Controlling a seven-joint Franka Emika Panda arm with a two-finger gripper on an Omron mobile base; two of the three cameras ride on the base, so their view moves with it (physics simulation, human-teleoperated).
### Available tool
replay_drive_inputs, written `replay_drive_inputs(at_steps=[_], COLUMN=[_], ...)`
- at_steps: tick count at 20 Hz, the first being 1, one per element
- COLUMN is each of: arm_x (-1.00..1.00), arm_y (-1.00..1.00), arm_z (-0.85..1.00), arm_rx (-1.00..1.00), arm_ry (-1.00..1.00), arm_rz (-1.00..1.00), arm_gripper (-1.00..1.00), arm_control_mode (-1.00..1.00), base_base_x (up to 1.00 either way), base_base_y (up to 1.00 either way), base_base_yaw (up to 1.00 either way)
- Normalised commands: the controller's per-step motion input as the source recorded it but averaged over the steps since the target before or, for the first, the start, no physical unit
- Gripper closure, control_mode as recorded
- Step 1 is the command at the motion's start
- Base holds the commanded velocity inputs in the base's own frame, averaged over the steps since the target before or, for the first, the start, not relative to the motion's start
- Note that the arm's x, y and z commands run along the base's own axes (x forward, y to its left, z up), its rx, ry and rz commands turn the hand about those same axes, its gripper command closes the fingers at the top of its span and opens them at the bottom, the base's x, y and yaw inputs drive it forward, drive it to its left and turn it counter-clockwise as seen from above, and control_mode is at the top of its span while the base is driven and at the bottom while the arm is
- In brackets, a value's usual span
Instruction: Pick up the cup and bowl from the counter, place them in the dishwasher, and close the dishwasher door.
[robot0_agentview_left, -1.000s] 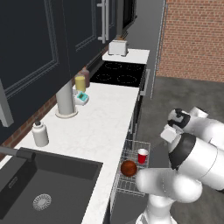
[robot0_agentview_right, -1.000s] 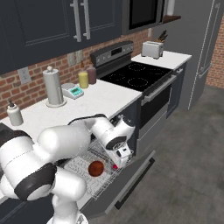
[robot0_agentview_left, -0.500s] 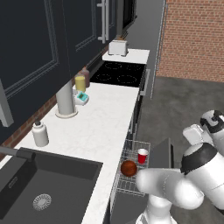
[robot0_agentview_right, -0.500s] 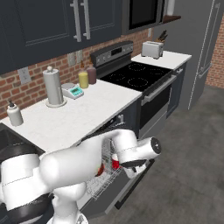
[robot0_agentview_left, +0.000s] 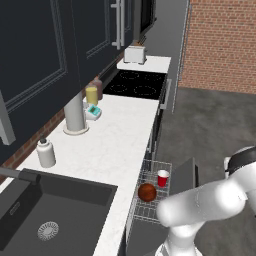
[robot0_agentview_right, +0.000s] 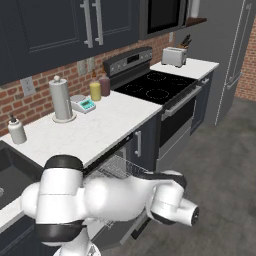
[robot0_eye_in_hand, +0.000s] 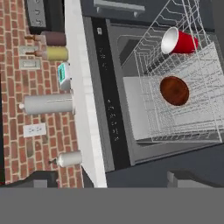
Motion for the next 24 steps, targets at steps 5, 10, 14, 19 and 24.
replay_drive_inputs(at_steps=[5, 10, 14, 19, 24], arm_x=[0.12, 0.13, 0.19, 0.13, 0.11], arm_y=[-0.25, -0.16, -0.03, -0.02, -0.06], arm_z=[-0.40, -0.47, -0.68, -0.63, -0.54], arm_rx=[0.14, 0.18, 0.19, 0.15, 0.07], arm_ry=[-0.10, -0.03, 0.00, 0.00, 0.00], arm_rz=[0.00, 0.00, 0.00, 0.00, 0.00], arm_gripper=[-1.00, -1.00, -1.00, -1.00, -1.00], arm_control_mode=[-1.00, -1.00, -1.00, -1.00, -1.00], base_base_x=[0.00, 0.00, 0.00, 0.00, 0.00], base_base_y=[0.00, 0.00, 0.00, 0.00, 0.00], base_base_yaw=[0.00, 0.00, 0.00, 0.00, 0.00])
